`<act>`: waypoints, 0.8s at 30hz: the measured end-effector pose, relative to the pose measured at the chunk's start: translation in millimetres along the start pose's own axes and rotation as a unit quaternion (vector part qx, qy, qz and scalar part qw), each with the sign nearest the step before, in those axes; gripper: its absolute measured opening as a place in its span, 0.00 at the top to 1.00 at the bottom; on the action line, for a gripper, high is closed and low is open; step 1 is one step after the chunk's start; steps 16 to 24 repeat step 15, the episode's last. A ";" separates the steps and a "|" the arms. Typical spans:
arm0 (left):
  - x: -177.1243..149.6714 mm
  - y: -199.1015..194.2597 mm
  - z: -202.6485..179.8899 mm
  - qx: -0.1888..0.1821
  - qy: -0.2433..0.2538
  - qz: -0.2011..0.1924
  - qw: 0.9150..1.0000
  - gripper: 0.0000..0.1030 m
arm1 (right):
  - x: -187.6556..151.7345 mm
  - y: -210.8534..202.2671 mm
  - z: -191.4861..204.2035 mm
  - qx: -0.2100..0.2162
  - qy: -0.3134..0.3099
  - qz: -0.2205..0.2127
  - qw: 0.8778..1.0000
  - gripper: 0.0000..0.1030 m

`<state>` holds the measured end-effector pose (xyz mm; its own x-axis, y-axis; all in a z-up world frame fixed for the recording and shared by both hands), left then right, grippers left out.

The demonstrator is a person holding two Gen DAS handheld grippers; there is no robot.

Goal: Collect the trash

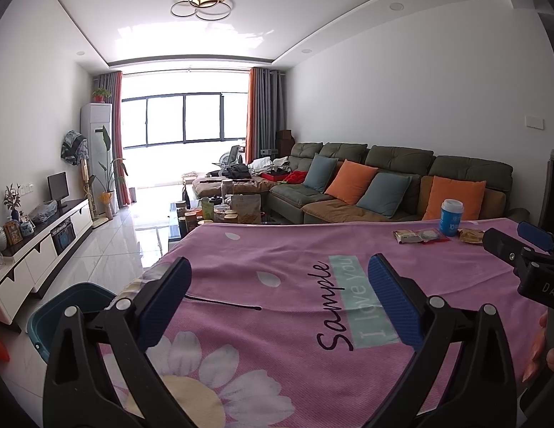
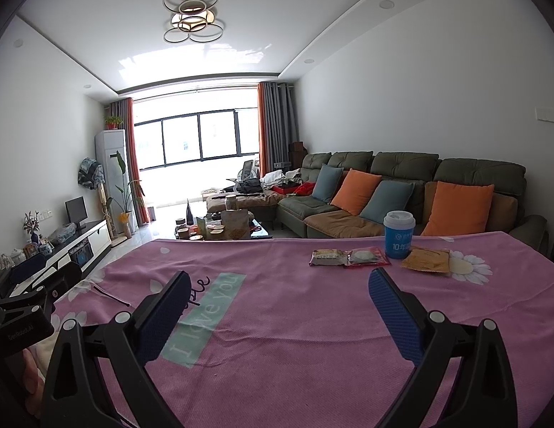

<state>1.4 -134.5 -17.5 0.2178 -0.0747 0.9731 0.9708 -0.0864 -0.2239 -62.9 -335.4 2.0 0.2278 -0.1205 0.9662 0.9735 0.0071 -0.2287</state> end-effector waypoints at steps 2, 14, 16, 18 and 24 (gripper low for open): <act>-0.2 -0.1 0.4 -0.002 0.002 -0.002 1.000 0.05 | -0.2 1.6 -0.5 -0.001 0.001 0.000 1.000 0.07; -2.0 56.0 0.1 -0.016 0.030 0.113 0.993 0.05 | -3.5 17.0 -19.5 -0.013 0.020 0.044 0.999 0.07; -2.9 70.2 1.9 -0.019 0.031 0.139 0.990 0.05 | -3.9 21.7 -24.9 -0.017 0.025 0.059 0.998 0.07; -2.9 70.2 1.9 -0.019 0.031 0.139 0.990 0.05 | -3.9 21.7 -24.9 -0.017 0.025 0.059 0.998 0.07; -2.9 70.2 1.9 -0.019 0.031 0.139 0.990 0.05 | -3.9 21.7 -24.9 -0.017 0.025 0.059 0.998 0.07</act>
Point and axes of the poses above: each gripper's, at about its wrist camera, not at the fingertips, and y roughly the way its jaws point, z to its left, x to its top, the point moved 2 cm from there along y, roughly the way its jaws point, and after that the axes turned 9 degrees about x, right-handed, at the moved point
